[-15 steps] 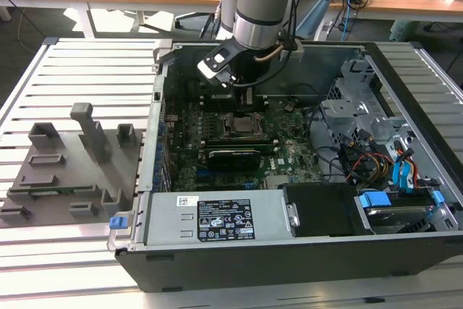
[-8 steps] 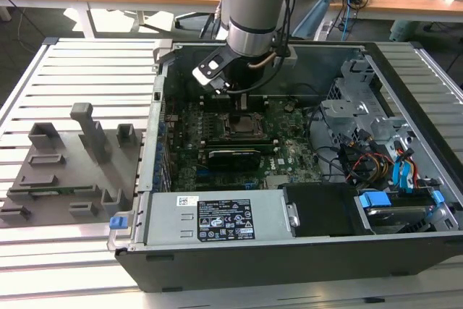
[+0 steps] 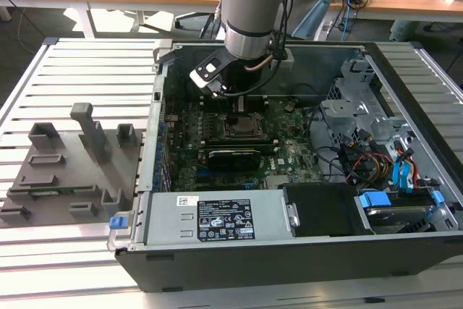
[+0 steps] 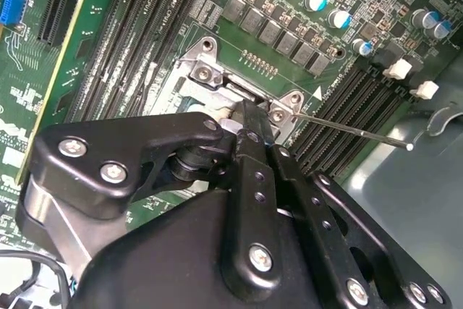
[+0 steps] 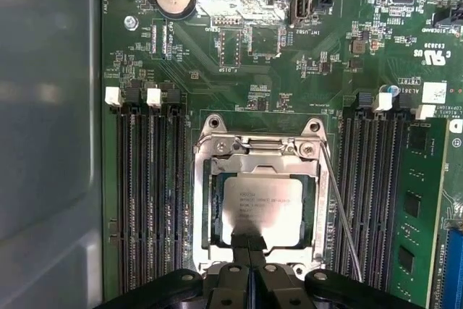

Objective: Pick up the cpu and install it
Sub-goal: 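Close the cpu cover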

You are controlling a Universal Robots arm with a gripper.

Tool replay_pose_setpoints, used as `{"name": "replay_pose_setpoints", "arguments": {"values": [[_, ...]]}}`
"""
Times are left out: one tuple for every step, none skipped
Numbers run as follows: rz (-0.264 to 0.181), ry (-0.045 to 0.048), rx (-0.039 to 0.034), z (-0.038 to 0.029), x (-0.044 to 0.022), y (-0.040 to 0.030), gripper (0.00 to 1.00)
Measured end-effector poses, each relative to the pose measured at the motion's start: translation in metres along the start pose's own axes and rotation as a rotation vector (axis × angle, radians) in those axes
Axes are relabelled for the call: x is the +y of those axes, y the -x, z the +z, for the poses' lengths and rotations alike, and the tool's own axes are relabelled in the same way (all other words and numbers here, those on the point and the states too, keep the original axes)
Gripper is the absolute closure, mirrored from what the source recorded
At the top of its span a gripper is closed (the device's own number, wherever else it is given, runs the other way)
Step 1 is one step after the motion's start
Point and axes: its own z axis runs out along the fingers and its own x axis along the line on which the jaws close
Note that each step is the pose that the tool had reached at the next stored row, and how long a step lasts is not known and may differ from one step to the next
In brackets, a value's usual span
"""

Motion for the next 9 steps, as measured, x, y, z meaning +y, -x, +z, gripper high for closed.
{"name": "replay_pose_setpoints", "arguments": {"values": [[0.000, 0.0001, 0.0001, -0.0001, 0.0015, 0.0000, 0.89], [0.000, 0.0004, -0.0003, -0.0004, 0.0037, 0.0001, 0.89], [0.000, 0.0007, -0.0004, -0.0008, 0.0054, 0.0001, 0.89], [0.000, 0.0009, -0.0002, -0.0023, 0.0090, 0.0000, 0.89], [0.000, -0.0008, -0.0017, -0.0038, 0.0115, 0.0003, 0.89], [0.000, -0.0013, -0.0016, -0.0046, 0.0130, 0.0003, 0.89], [0.000, -0.0015, -0.0018, -0.0058, 0.0137, 0.0004, 0.89], [0.000, -0.0018, -0.0024, -0.0094, 0.0143, 0.0004, 0.89], [0.000, -0.0019, -0.0027, -0.0119, 0.0145, 0.0004, 0.89]]}}
